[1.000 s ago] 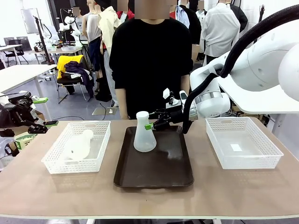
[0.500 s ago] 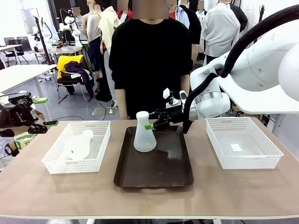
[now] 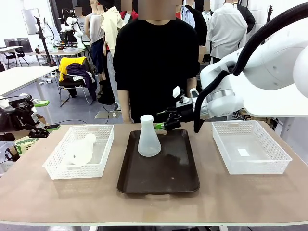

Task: Prepare the laboratory tools.
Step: Pick up the Big flask that the person points to.

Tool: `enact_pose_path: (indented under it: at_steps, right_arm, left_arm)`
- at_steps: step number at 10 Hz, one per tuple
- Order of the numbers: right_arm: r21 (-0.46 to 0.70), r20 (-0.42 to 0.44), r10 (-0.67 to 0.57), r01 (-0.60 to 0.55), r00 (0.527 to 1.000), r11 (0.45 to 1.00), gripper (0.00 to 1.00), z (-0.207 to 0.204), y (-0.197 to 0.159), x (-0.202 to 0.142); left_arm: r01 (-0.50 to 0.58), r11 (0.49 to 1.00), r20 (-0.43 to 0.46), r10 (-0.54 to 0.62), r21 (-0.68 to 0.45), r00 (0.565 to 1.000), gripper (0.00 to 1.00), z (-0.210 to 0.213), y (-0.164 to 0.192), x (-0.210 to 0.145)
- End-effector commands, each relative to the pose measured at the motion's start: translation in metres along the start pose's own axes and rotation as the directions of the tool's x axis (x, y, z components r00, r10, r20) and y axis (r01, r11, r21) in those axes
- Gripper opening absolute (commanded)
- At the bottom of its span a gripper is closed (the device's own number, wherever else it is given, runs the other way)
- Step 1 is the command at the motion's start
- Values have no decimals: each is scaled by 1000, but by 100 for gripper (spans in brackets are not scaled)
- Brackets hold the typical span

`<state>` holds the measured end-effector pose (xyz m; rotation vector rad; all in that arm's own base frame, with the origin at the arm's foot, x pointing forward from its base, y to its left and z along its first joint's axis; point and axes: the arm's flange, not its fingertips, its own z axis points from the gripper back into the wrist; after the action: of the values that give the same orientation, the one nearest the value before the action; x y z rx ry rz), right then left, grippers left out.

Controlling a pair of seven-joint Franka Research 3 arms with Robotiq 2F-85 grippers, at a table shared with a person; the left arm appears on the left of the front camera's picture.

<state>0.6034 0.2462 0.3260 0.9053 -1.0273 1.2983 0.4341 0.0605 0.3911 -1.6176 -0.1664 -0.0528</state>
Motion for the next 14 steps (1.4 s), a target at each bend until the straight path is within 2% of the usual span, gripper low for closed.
enact_pose_path:
  at_steps: [1, 3, 4, 5, 7, 10, 13, 14]
  right_arm:
    - [-51, -63, -4, 1, 998, 999, 100, 43, 0, 15]
    - [-176, -138, -29, 4, 990, 984, 100, 104, 4, 25]
    - [-298, -171, -88, 34, 981, 954, 100, 142, 5, 23]
    - [-407, -170, -130, 50, 977, 912, 100, 174, 5, 18]
    - [-522, -92, -190, 115, 977, 845, 100, 228, 6, 6]
    - [-544, 18, -265, 232, 964, 806, 100, 275, 8, -22]
    - [-499, 80, -254, 259, 964, 827, 100, 273, 1, -40]
    - [-538, 23, -271, 240, 962, 808, 100, 285, 6, -28]
  left_arm:
    - [8, 1000, 1, -8, -1, 1000, 100, 1, -2, 0]
    - [8, 1000, 1, -8, -1, 1000, 100, 1, -2, 0]
    - [8, 1000, 1, -8, -1, 1000, 100, 1, -2, 0]
    - [8, 1000, 1, -8, -1, 1000, 100, 1, -2, 0]
    - [8, 1000, 1, -8, -1, 1000, 100, 1, -2, 0]
    - [8, 1000, 1, -8, -1, 1000, 100, 1, -2, 0]
    - [8, 1000, 1, -8, -1, 1000, 100, 1, -2, 0]
    - [8, 1000, 1, -8, -1, 1000, 100, 1, -2, 0]
